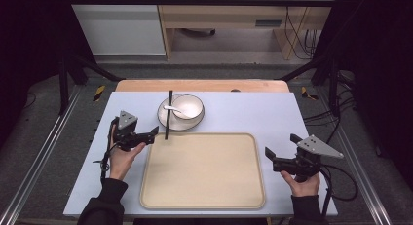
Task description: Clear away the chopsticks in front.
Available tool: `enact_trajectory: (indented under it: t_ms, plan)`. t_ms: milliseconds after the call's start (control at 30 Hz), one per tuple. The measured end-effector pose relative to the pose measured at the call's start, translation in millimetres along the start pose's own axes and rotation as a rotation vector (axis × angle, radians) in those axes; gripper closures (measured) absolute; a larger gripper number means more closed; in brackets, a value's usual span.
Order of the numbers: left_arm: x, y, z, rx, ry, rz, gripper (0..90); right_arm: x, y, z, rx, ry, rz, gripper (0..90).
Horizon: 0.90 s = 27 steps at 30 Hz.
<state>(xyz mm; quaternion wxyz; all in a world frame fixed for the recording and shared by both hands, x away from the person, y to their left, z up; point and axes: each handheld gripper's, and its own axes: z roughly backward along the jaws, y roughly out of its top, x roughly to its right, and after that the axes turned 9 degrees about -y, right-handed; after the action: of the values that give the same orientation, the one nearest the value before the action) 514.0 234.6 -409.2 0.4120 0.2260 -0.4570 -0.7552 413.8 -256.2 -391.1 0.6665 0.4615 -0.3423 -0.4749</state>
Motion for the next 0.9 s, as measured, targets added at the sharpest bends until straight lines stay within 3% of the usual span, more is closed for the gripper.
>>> enact_trajectory:
  t_ms: [333,533,833,900]
  plan:
    - [-0.7,14.2,-28.9,-0.052,0.01,-0.03,15.0,1.6,-0.2,-0.5,0.001,-0.001,-0.003,1.3]
    - [-3.7,13.7,-48.4,-0.099,0.009,-0.033,16.5,1.8,-0.4,-0.7,-0.001,0.002,-0.004,1.4]
    - [-14.1,8.9,-70.9,-0.145,0.016,-0.005,30.6,3.1,-2.5,-3.6,-0.01,0.006,-0.004,1.6]
    - [-14.5,8.6,-74.9,-0.15,0.001,0.006,33.0,1.8,-2.4,-4.2,-0.014,0.006,-0.005,1.6]
